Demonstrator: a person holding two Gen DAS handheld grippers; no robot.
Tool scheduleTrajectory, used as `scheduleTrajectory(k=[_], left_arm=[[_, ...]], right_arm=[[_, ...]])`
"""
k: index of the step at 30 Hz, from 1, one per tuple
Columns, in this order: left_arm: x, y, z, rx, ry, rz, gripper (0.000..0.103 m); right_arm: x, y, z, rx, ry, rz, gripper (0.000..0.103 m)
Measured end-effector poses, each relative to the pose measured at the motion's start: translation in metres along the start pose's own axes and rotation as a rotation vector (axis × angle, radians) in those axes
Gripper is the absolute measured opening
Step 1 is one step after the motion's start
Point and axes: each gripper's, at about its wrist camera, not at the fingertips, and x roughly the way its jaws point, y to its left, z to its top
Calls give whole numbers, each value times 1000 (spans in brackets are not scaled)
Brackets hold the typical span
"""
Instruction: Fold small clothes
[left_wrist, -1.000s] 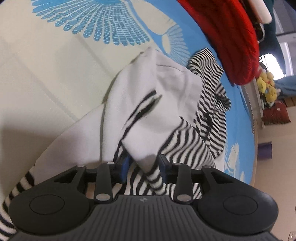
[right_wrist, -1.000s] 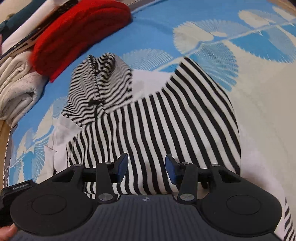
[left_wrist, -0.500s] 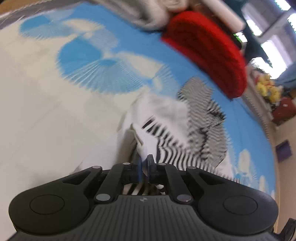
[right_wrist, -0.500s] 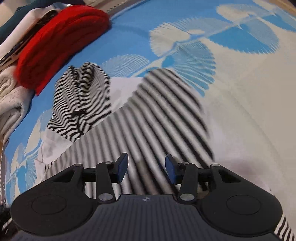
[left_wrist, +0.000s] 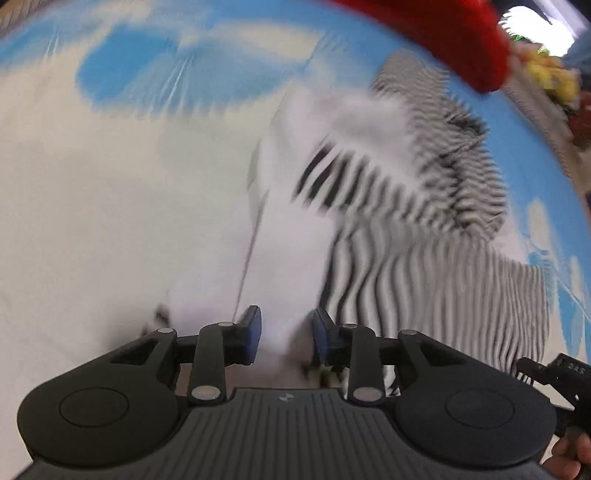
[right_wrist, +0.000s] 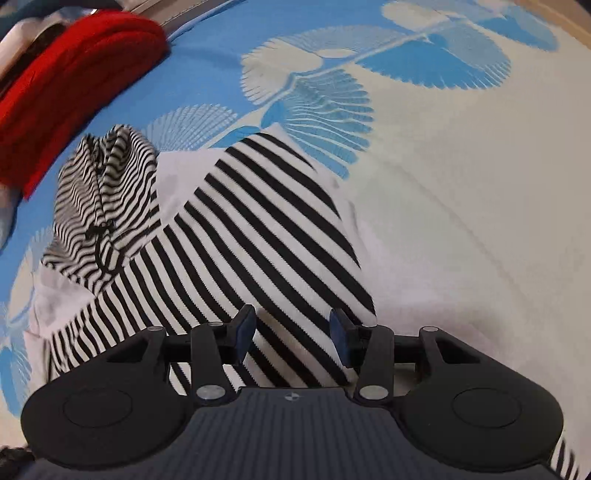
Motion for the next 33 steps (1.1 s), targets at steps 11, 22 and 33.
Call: scheduleTrajectory(k=[11,22,33], left_arm=[[2,-4,6,17,-9,-4,40],[-34,-49,8,169,-216,17,40],[-58,-81,9,334,-345,61,60]], right_arm=[[4,12,1,-69,-6,15,49],[-17,31,1,-173,-90,36,49],[-33,62,-11,-404,-209,28,49]])
